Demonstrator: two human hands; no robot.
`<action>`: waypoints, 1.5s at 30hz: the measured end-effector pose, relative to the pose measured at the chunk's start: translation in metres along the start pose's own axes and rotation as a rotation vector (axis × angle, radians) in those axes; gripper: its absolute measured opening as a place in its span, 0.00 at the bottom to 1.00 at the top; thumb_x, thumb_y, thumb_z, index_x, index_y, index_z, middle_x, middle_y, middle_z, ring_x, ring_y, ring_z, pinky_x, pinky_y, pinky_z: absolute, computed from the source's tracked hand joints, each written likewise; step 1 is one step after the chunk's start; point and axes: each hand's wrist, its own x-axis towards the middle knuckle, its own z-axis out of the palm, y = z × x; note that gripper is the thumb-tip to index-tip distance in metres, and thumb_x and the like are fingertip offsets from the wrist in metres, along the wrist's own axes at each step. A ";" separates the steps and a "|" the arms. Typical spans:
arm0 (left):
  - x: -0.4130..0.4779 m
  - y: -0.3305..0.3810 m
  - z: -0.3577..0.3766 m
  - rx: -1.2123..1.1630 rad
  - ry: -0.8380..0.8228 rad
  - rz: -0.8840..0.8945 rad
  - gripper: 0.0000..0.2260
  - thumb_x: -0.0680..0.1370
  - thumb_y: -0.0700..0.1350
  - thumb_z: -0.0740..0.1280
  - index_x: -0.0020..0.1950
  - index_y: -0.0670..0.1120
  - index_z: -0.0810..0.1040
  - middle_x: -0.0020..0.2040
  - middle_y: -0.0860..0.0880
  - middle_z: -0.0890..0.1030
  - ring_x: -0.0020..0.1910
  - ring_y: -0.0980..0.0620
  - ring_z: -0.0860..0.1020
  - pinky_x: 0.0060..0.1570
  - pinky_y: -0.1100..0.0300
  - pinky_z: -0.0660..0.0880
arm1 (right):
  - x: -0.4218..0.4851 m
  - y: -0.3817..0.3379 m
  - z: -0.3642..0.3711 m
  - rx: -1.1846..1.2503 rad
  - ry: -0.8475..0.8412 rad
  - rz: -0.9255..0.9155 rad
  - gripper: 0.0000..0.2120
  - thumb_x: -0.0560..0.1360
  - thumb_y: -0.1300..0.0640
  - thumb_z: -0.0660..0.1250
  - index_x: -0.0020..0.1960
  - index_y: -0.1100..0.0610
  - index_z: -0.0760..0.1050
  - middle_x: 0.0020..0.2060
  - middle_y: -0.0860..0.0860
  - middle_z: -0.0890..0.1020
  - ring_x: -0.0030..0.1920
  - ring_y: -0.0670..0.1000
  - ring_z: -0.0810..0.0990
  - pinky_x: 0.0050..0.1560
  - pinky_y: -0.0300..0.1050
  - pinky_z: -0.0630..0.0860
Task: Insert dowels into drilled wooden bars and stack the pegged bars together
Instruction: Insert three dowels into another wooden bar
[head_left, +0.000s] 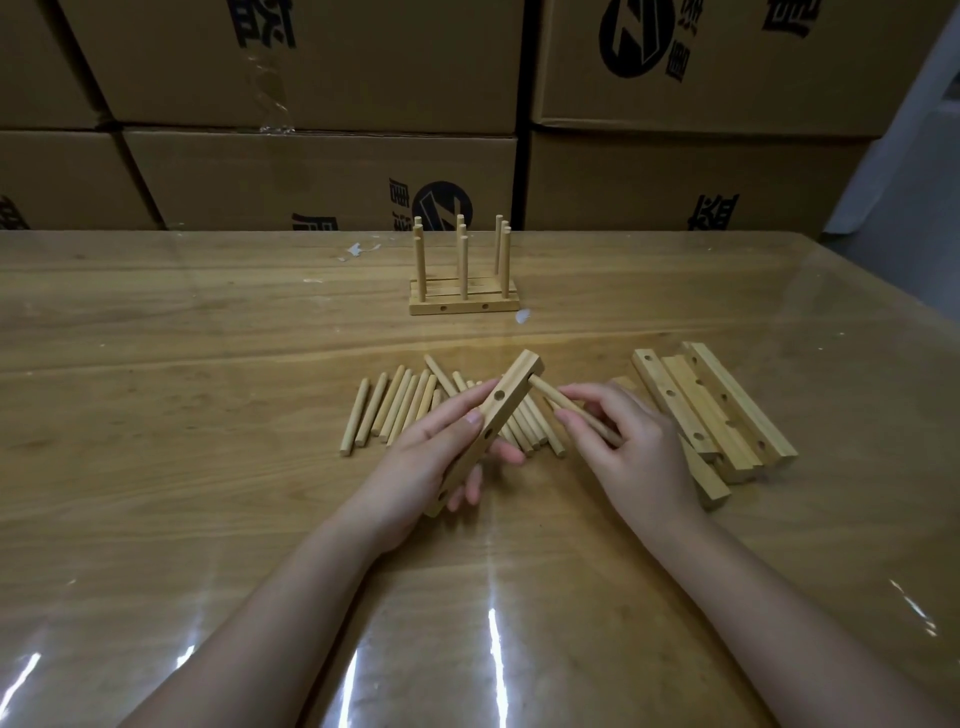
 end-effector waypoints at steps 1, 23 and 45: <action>0.000 0.000 0.000 0.009 -0.002 0.002 0.17 0.77 0.52 0.60 0.66 0.59 0.71 0.47 0.42 0.84 0.28 0.53 0.75 0.25 0.65 0.70 | 0.000 0.000 0.000 -0.002 0.006 0.003 0.10 0.73 0.59 0.69 0.54 0.58 0.79 0.42 0.47 0.80 0.41 0.44 0.78 0.38 0.43 0.77; 0.000 0.001 0.008 0.203 0.029 0.003 0.18 0.77 0.53 0.59 0.68 0.62 0.69 0.38 0.48 0.81 0.29 0.56 0.73 0.27 0.64 0.70 | -0.001 -0.004 -0.002 -0.075 0.029 0.018 0.07 0.73 0.61 0.69 0.50 0.59 0.81 0.41 0.49 0.82 0.41 0.48 0.80 0.36 0.49 0.78; -0.003 0.004 0.010 0.292 0.043 0.017 0.16 0.81 0.46 0.57 0.65 0.64 0.69 0.35 0.49 0.79 0.28 0.56 0.72 0.26 0.65 0.70 | 0.000 -0.010 0.003 -0.078 -0.046 0.172 0.09 0.77 0.55 0.64 0.52 0.57 0.80 0.40 0.48 0.81 0.40 0.46 0.78 0.38 0.47 0.76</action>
